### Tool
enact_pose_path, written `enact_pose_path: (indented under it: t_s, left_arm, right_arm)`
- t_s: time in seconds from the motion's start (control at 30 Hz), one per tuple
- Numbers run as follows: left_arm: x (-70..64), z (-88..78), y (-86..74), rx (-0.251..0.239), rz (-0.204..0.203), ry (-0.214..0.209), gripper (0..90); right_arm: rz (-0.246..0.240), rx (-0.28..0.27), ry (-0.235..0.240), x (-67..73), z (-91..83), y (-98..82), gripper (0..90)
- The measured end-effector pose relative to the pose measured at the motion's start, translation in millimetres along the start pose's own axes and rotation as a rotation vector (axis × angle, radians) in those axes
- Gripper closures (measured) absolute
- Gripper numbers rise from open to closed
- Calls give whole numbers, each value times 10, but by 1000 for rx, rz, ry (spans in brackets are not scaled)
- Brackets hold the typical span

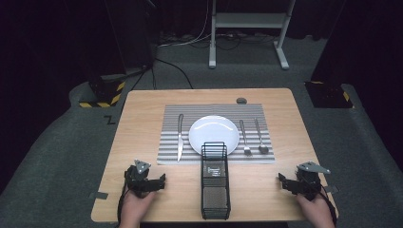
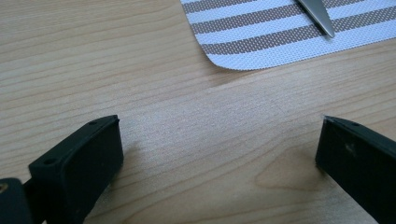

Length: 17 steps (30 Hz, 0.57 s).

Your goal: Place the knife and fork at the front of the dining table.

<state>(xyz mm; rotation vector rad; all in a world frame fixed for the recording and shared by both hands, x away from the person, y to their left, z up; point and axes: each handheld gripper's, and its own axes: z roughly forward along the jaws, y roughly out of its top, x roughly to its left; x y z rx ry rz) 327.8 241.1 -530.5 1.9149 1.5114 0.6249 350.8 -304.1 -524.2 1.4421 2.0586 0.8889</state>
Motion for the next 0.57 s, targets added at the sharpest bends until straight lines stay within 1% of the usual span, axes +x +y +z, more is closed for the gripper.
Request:
enact_pose_path:
  t_s: [0.13,0.57]
  left_arm:
    - [-2,1,0,0,2,3,21]
    - [-1,1,1,0,4,2,21]
  right_arm:
    - [-5,4,8,-9,21,18,133]
    - [-11,7,9,-3,28,22,119]
